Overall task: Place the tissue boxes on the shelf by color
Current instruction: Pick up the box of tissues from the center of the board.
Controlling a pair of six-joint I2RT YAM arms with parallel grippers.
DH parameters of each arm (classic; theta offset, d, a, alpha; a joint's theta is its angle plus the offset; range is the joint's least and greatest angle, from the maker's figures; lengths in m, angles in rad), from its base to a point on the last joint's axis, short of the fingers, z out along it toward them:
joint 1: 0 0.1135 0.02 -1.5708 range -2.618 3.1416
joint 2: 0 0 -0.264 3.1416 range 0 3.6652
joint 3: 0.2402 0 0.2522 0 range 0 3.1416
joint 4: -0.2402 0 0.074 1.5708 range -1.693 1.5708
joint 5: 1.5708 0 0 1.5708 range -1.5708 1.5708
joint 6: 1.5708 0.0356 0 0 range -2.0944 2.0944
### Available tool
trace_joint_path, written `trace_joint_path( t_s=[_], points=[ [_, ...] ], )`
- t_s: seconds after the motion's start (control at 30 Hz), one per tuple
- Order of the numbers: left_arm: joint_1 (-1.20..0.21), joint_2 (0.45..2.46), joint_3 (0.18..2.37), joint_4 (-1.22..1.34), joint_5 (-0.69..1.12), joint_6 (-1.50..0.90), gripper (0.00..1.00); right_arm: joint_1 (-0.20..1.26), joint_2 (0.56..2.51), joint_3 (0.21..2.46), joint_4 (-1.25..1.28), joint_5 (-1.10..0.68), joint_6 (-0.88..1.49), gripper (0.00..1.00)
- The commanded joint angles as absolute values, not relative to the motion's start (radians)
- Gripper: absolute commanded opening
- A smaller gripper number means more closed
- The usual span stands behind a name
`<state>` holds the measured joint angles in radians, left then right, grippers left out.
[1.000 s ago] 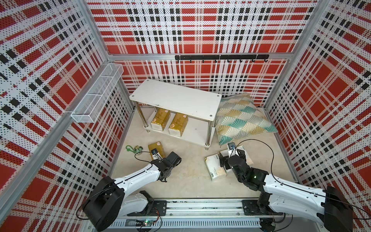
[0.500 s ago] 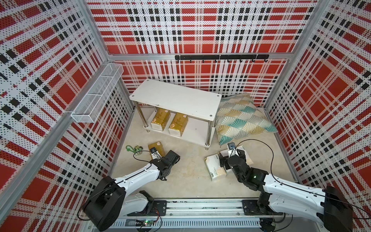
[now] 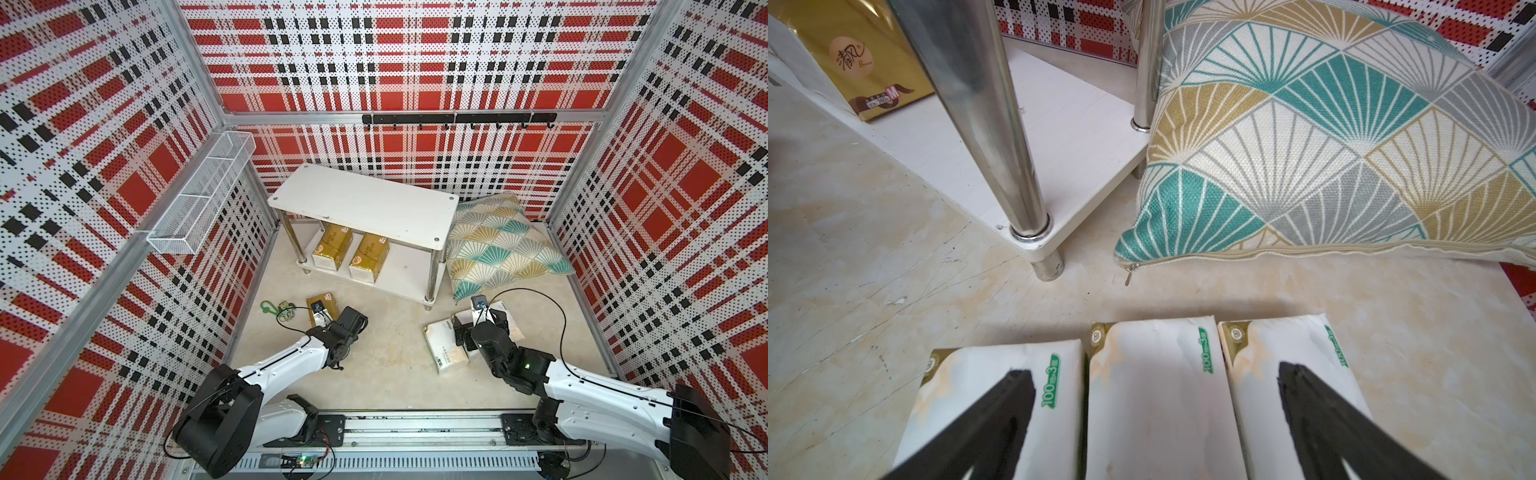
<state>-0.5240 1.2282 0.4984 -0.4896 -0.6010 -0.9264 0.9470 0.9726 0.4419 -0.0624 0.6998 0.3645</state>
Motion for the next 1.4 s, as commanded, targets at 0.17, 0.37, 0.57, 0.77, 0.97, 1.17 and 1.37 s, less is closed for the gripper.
trace_joint_path(
  t_s=[0.17,0.37,0.57,0.77,0.97,1.17,1.37],
  points=[
    [-0.51,1.237,0.501,-0.452,-0.587,-0.866,0.97,0.949,0.985,0.436,-0.062,0.709,0.377,1.0],
    [-0.489,1.222,0.479,-0.405,-0.546,-0.829,0.93,0.948,0.986,0.442,-0.069,0.711,0.377,1.0],
    [-0.483,1.21,0.482,-0.412,-0.543,-0.84,0.89,0.948,0.977,0.437,-0.071,0.716,0.378,1.0],
    [-0.488,1.202,0.486,-0.444,-0.548,-0.878,0.87,0.949,0.981,0.436,-0.074,0.716,0.383,1.0],
    [-0.53,1.157,0.485,-0.482,-0.573,-0.925,0.85,0.949,0.973,0.434,-0.081,0.723,0.385,1.0],
    [-0.573,1.134,0.503,-0.528,-0.577,-0.957,0.85,0.949,0.981,0.431,-0.076,0.72,0.389,1.0],
    [-0.639,1.132,0.536,-0.585,-0.583,-1.025,0.86,0.949,0.989,0.433,-0.066,0.718,0.39,1.0]
  ],
)
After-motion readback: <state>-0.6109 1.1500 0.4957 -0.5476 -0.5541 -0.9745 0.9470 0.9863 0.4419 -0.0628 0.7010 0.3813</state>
